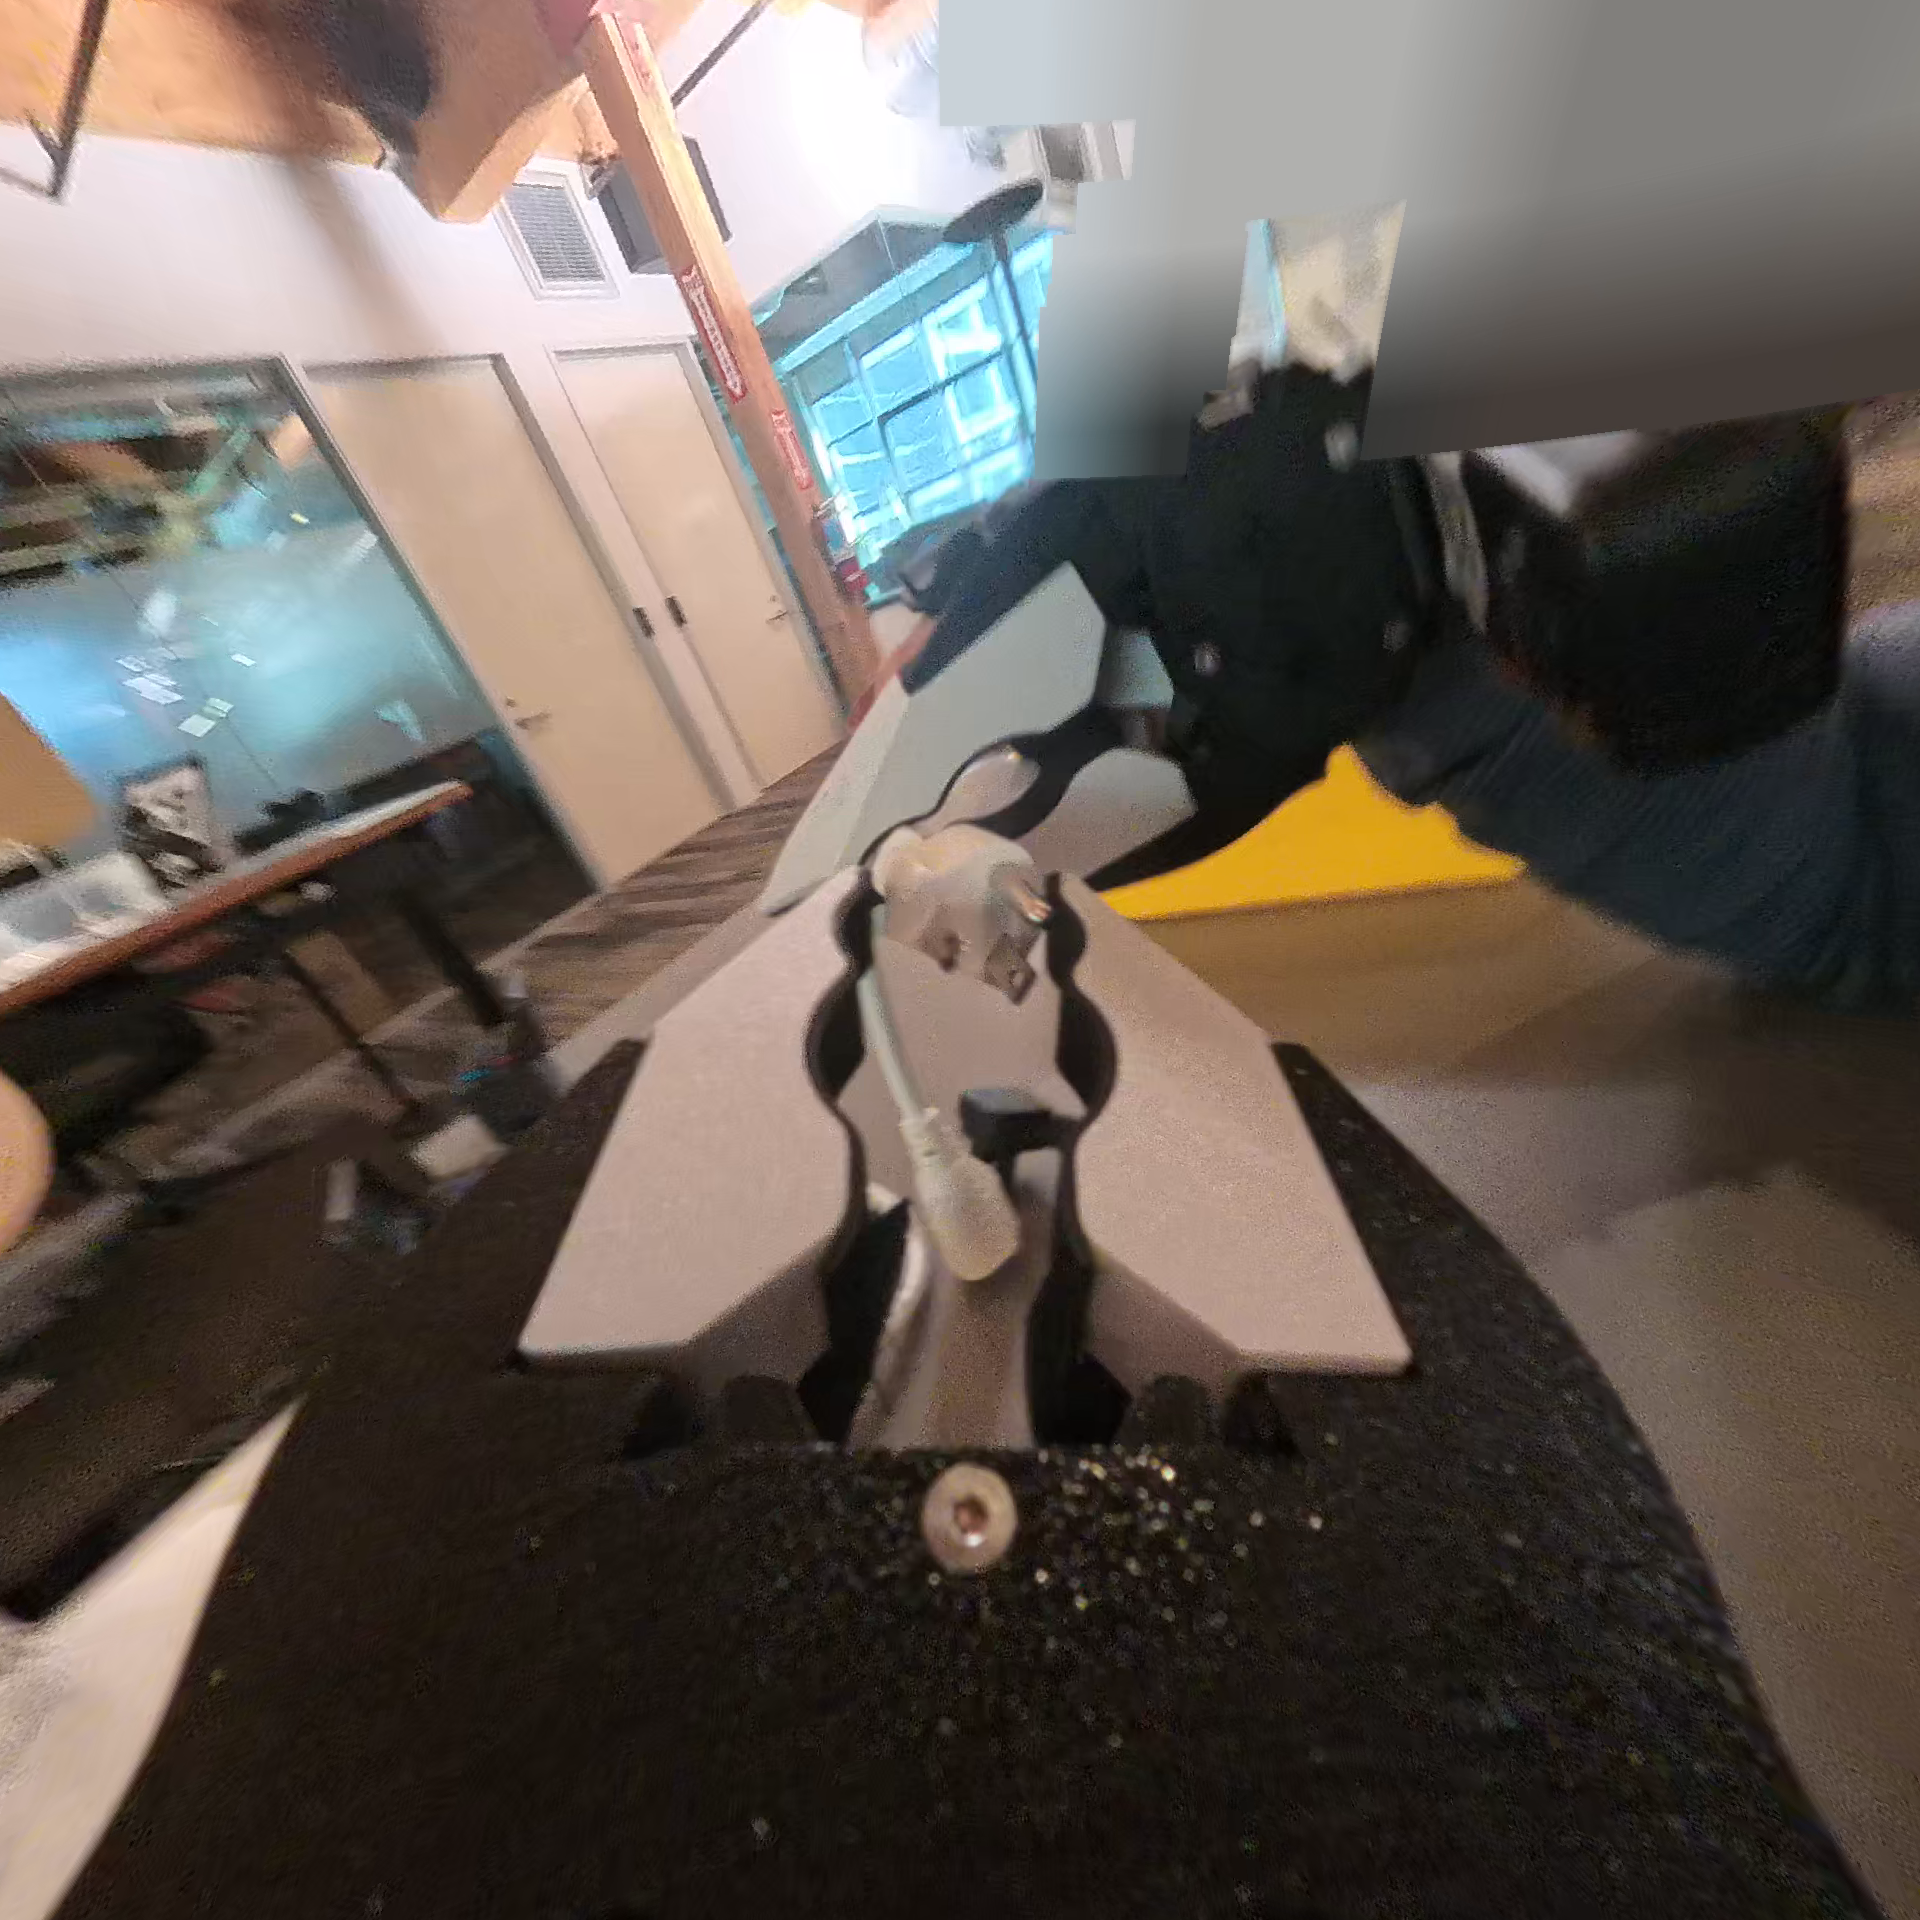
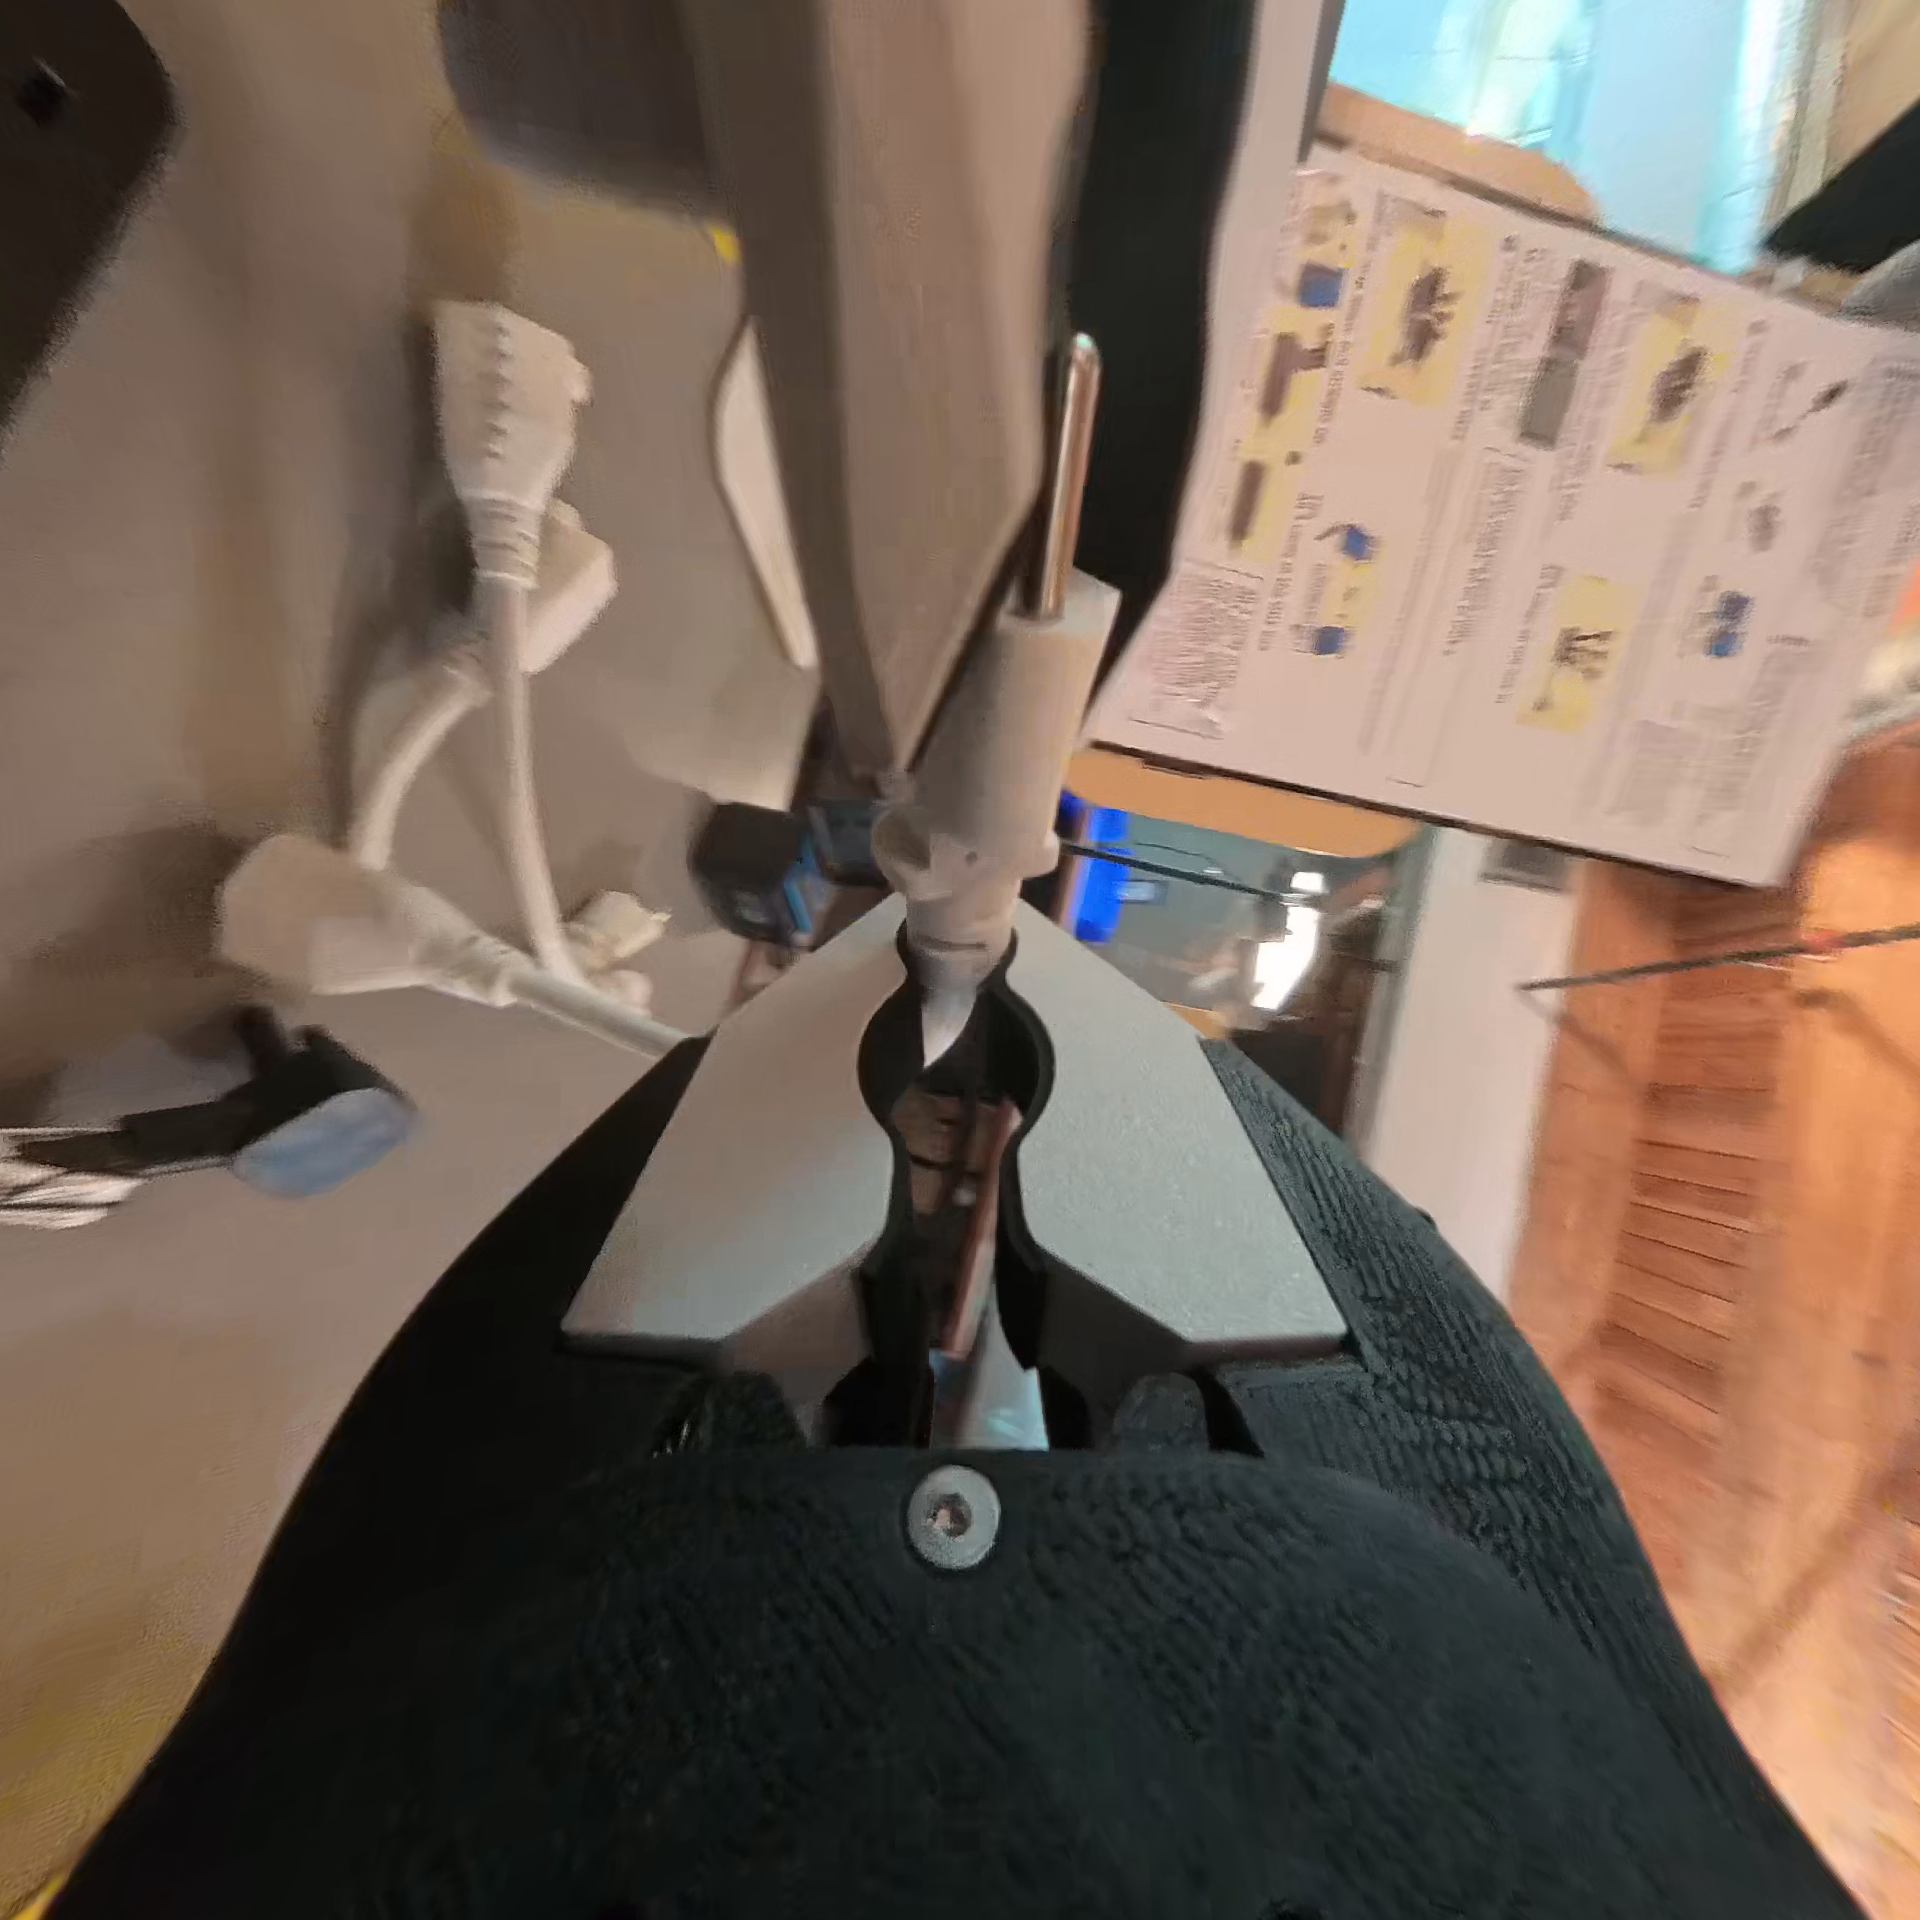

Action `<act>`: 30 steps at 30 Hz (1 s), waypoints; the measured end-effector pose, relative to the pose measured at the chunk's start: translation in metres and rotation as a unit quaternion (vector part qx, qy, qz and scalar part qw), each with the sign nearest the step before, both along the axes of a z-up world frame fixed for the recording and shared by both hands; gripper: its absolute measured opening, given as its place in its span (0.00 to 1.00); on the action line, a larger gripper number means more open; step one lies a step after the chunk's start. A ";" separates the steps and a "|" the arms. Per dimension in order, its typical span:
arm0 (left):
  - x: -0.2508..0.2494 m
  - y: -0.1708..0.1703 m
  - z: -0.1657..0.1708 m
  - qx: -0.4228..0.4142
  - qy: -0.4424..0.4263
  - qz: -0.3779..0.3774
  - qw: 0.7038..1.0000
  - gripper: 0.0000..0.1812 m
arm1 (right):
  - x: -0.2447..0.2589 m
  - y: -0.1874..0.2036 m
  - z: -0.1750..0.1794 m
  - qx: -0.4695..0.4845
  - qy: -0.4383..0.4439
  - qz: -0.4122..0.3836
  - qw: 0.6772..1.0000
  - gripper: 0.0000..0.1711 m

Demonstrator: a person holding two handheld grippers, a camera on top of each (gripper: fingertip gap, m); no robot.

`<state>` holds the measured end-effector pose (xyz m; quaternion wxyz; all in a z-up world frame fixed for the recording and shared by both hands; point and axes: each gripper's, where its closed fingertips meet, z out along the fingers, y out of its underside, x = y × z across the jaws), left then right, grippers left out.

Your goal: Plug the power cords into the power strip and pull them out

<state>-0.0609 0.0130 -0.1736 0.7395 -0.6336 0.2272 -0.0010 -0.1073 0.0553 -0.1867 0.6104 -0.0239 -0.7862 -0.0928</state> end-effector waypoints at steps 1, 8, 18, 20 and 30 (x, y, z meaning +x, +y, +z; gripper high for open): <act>0.000 -0.002 0.006 0.001 -0.042 -0.017 0.999 0.26 | -0.002 -0.001 0.005 0.029 0.023 0.004 0.999 0.02; 0.006 0.008 0.003 -0.049 -0.166 -0.056 0.983 0.14 | 0.007 -0.001 0.028 0.199 0.153 -0.004 0.968 0.02; 0.021 0.006 -0.014 -0.029 0.063 0.000 0.998 0.00 | 0.038 0.015 -0.017 0.061 0.056 -0.046 0.996 0.02; 0.027 0.007 -0.018 -0.044 0.026 -0.019 0.999 0.00 | 0.044 0.018 -0.014 0.078 0.071 -0.052 0.993 0.02; 0.043 0.006 -0.052 -0.183 -0.120 -0.054 0.974 0.33 | 0.065 0.004 -0.026 0.160 0.152 -0.068 0.973 0.02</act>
